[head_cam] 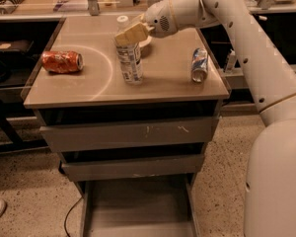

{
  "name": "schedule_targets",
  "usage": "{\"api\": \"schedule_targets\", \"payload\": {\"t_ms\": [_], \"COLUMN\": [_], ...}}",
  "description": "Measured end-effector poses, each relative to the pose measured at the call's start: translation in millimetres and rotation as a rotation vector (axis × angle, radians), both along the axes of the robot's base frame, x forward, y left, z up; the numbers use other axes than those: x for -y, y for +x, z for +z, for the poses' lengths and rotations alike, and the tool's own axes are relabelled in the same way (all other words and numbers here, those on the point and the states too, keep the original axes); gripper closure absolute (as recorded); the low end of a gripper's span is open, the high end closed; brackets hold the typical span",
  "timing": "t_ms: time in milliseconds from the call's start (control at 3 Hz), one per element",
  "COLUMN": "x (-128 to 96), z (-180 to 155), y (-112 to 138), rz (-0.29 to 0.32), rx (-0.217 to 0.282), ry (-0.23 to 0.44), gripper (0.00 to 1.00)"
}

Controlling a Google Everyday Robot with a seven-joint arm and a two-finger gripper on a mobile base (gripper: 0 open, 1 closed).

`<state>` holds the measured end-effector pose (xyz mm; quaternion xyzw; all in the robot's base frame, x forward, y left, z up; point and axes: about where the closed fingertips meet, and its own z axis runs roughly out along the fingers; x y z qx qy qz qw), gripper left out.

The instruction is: Pick blue plastic bottle from bottom drawer and place on counter

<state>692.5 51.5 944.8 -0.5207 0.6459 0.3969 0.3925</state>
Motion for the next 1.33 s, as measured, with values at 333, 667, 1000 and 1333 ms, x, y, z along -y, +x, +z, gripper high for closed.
{"api": "schedule_targets", "payload": {"t_ms": [333,667,1000,1333], "x": [-0.2,-0.2,-0.2,-0.2], "z": [1.7,1.7,1.7,1.6], "y": [0.9,0.9,0.9,0.9], "rz": [0.003,0.003,0.003,0.003], "rx": [-0.012,-0.012,-0.012,-0.012], "ry": [0.015,0.015,0.015,0.015], "gripper": [1.0,0.81,0.58,0.35]}}
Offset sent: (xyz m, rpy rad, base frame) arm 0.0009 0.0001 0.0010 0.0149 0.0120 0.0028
